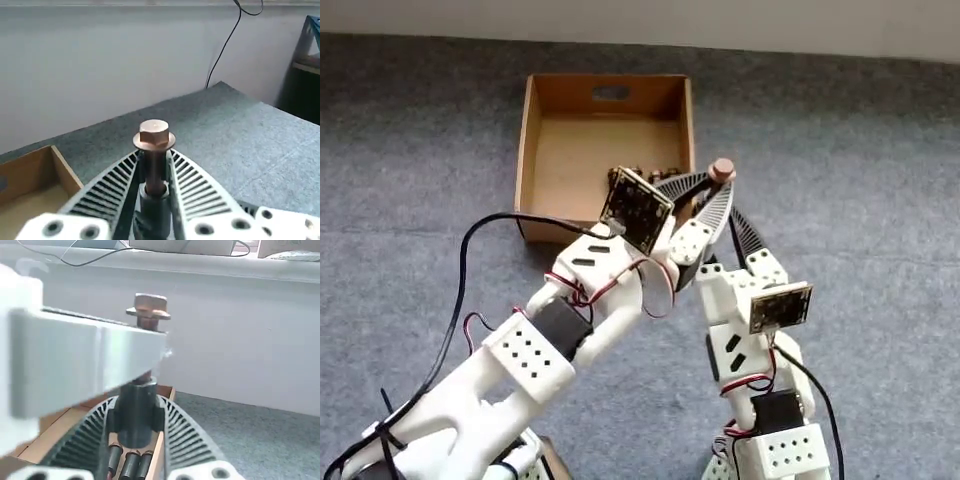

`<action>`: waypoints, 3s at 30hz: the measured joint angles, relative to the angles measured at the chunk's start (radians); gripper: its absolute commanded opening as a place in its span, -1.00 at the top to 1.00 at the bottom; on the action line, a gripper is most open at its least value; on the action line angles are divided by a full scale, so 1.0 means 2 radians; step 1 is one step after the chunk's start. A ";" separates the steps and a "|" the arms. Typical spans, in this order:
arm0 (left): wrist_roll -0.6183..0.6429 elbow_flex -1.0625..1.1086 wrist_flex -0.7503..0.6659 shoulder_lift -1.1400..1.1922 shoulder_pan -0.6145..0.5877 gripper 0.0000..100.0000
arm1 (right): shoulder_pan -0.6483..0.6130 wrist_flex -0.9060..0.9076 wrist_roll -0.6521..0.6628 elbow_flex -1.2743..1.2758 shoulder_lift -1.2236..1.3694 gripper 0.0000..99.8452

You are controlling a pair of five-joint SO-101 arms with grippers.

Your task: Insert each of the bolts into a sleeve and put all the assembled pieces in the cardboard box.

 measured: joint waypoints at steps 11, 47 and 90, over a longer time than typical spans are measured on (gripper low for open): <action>0.006 -0.001 0.074 -0.016 -0.004 0.82 | -0.001 0.001 0.001 0.001 0.000 0.99; 0.028 0.087 0.381 -0.357 -0.269 0.98 | 0.001 0.117 -0.015 -0.245 0.168 0.99; -0.030 0.338 0.388 -0.437 -0.376 0.98 | -0.142 0.213 -0.148 -0.899 1.102 0.99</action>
